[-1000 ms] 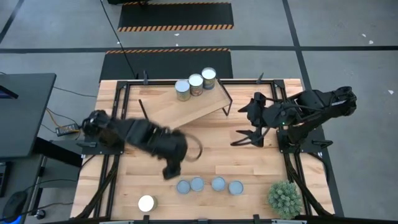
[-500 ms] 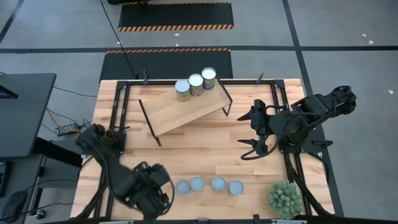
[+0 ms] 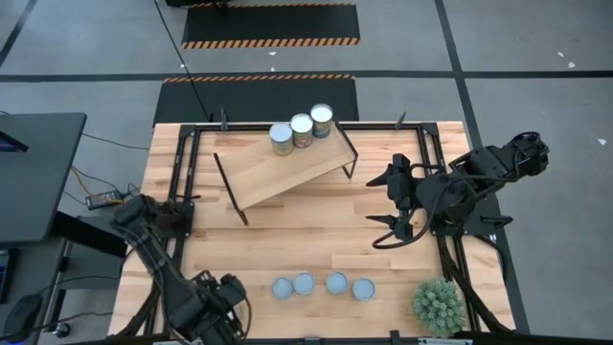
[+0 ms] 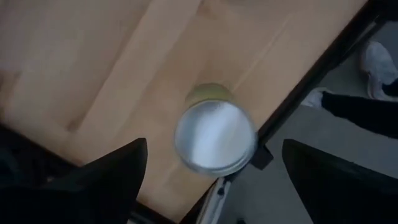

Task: Pick and place cans onto a shelf
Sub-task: Put the canned orange on the shelf

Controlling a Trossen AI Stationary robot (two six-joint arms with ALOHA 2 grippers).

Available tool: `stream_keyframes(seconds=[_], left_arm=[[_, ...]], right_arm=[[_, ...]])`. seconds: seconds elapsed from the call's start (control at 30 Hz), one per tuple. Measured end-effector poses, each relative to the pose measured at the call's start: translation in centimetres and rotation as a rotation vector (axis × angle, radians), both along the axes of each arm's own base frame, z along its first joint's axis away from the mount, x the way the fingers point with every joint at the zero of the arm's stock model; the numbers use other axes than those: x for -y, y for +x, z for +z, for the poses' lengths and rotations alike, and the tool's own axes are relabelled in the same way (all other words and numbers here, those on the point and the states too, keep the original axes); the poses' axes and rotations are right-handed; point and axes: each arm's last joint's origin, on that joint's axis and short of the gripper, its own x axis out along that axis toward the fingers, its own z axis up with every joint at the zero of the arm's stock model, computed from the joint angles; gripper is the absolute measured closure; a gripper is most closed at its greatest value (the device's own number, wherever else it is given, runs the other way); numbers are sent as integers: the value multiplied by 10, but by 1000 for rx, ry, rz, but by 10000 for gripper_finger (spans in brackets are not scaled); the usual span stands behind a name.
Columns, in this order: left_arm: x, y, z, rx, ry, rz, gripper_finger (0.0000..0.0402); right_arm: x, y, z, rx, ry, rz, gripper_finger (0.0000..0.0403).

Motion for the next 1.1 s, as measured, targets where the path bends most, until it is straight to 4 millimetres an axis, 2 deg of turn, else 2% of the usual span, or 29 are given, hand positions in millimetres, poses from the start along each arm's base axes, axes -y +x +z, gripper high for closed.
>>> stream_keyframes(seconds=[0.17, 0.3, 0.5, 0.63, 0.77, 0.93, 1.1], left_arm=[[-16, -21, 19, 4, 95, 104, 24], [-29, -39, 40, 123, 85, 189, 24], [-40, -60, 29, 75, 101, 245, 30], [-42, -60, 19, 66, 118, 254, 39], [-34, -47, 14, 113, 18, 233, 46], [-24, -42, 12, 143, -55, 125, 47], [-16, -45, 13, 165, -100, 94, 47]], right_arm=[[0, 0, 0, 0, -2, 1, 30], [0, 0, 0, 0, -2, 0, 30], [0, 0, 0, -1, -2, -2, 30], [1, 0, 0, 1, 10, -10, 30], [0, 0, 0, 2, 18, -15, 30], [0, 0, 0, 2, 17, -15, 30], [0, 0, 0, 1, 14, -14, 30]])
